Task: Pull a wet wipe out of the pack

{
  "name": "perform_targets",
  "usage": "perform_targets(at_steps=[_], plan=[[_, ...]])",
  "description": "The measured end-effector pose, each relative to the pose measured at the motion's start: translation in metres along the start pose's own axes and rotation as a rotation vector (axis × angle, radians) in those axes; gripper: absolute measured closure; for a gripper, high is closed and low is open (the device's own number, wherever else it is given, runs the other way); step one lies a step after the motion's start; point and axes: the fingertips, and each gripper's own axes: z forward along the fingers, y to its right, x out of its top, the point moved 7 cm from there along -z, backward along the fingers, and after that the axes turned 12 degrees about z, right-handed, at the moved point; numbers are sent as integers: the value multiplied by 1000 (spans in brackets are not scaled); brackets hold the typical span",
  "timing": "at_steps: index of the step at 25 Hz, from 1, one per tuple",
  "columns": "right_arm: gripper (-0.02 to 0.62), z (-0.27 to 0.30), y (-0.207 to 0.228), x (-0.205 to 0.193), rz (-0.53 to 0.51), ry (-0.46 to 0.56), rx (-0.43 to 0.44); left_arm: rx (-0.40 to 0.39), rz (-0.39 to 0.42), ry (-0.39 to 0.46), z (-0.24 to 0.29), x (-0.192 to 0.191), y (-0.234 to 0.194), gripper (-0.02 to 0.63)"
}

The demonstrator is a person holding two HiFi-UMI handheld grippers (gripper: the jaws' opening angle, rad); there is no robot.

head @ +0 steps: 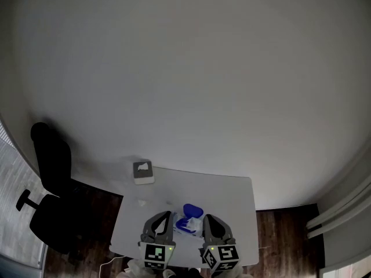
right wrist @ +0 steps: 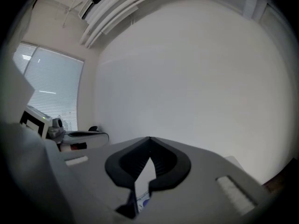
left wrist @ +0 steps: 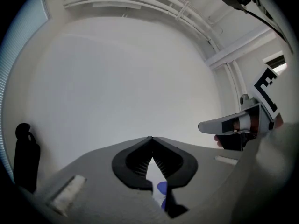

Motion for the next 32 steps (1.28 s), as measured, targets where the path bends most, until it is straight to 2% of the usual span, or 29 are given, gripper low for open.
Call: perform_targets(at_steps=[14,24,32], plan=[[589,-1,33,4,41,12,-13,-39,34,-14,27,8,25,601],[591,19,70,21,71,33,39,-26,76,-26,68,27,40,601],[591,28,104,30,87,34,47,-22,89,-32,97,32,56,601]])
